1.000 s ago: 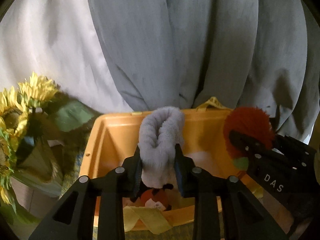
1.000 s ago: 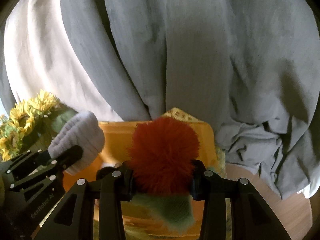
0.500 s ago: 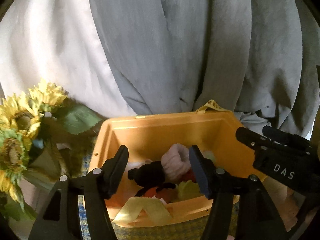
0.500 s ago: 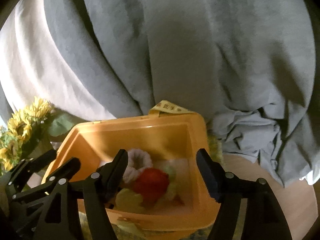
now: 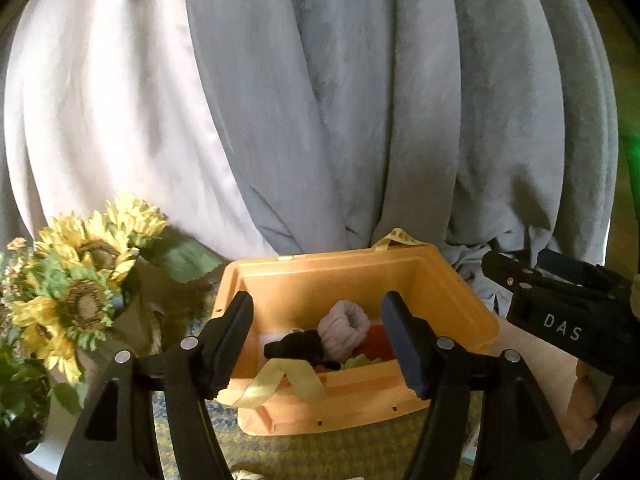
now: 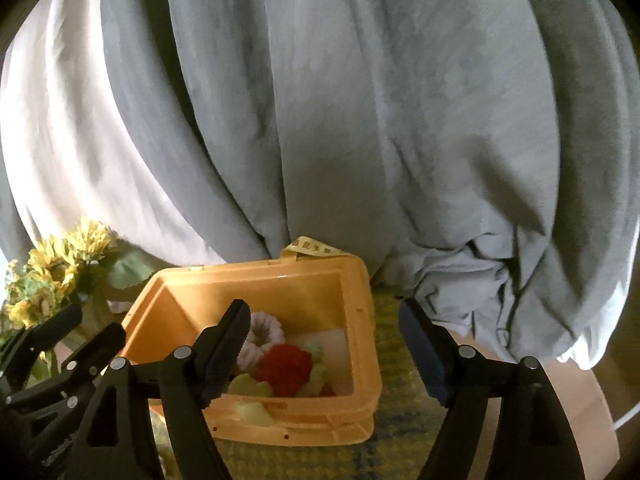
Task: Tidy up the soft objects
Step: 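Withdraw both tools from the crate toward the items on the runner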
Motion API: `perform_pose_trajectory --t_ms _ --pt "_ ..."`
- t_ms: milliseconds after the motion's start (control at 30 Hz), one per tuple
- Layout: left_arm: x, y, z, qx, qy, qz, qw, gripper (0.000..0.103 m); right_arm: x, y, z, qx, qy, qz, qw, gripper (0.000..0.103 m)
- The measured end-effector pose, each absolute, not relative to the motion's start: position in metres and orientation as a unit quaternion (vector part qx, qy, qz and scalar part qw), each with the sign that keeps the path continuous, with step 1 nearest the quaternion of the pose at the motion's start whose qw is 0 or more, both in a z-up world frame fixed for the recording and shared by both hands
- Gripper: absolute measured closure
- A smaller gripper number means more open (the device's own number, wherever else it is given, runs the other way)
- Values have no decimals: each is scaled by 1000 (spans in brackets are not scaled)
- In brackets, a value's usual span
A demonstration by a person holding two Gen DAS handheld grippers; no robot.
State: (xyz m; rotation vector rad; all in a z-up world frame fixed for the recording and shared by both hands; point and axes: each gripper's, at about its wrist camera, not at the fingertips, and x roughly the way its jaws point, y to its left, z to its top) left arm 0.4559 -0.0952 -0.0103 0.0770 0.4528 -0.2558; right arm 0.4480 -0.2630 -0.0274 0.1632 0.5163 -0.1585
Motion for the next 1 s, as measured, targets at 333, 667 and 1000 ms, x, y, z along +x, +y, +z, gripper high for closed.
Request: perform_pose_trajectory --t_ms 333,667,1000 --pt "418 -84 -8 26 224 -121 967 37 411 -252 -28 74 248 -75 963 23" --pt "385 -82 -18 48 229 -114 965 37 387 -241 -43 61 269 -53 960 23" --pt "359 -79 -45 70 257 -105 958 37 368 -228 -65 39 298 -32 953 23"
